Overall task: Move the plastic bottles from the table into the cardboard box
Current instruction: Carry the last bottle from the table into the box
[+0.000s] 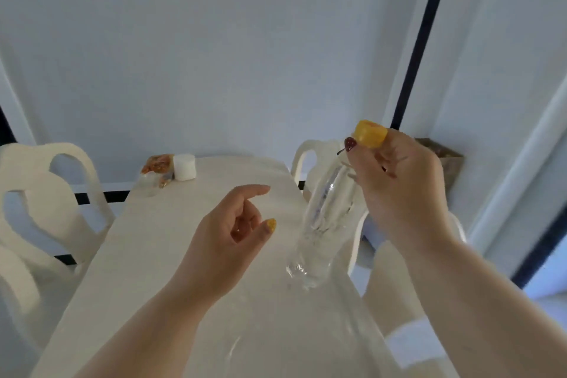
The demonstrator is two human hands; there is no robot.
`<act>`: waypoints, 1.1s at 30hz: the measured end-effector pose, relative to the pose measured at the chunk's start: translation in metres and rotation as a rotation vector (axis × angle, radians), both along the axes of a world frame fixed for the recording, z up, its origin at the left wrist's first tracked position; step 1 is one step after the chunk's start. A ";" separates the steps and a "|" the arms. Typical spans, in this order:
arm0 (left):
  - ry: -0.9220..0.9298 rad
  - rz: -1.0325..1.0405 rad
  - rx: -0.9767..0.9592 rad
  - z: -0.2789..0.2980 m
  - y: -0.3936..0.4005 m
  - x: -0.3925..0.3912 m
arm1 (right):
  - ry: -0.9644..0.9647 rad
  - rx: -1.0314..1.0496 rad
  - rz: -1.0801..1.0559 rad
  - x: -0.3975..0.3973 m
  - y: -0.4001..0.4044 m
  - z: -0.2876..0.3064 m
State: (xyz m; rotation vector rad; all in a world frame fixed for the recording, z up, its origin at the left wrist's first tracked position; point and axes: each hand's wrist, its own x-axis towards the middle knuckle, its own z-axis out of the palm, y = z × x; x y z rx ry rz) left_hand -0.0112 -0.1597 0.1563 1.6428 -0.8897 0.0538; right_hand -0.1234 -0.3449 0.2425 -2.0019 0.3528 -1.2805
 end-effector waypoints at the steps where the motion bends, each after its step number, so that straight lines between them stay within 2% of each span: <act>1: -0.001 -0.030 -0.005 0.005 -0.013 -0.020 | -0.005 -0.008 -0.022 -0.026 -0.011 0.006; 12: 0.124 -0.374 -0.103 0.017 -0.183 -0.278 | 0.024 -0.112 -0.228 -0.310 -0.140 0.041; 17: 0.160 -0.492 -0.127 0.019 -0.259 -0.358 | 0.054 -0.097 -0.315 -0.398 -0.208 0.040; 25: 0.167 -0.613 -0.167 0.018 -0.376 -0.396 | 0.042 -0.087 -0.434 -0.453 -0.314 0.027; 33: 0.163 -0.620 -0.159 0.006 -0.517 -0.358 | 0.075 -0.122 -0.470 -0.429 -0.447 0.014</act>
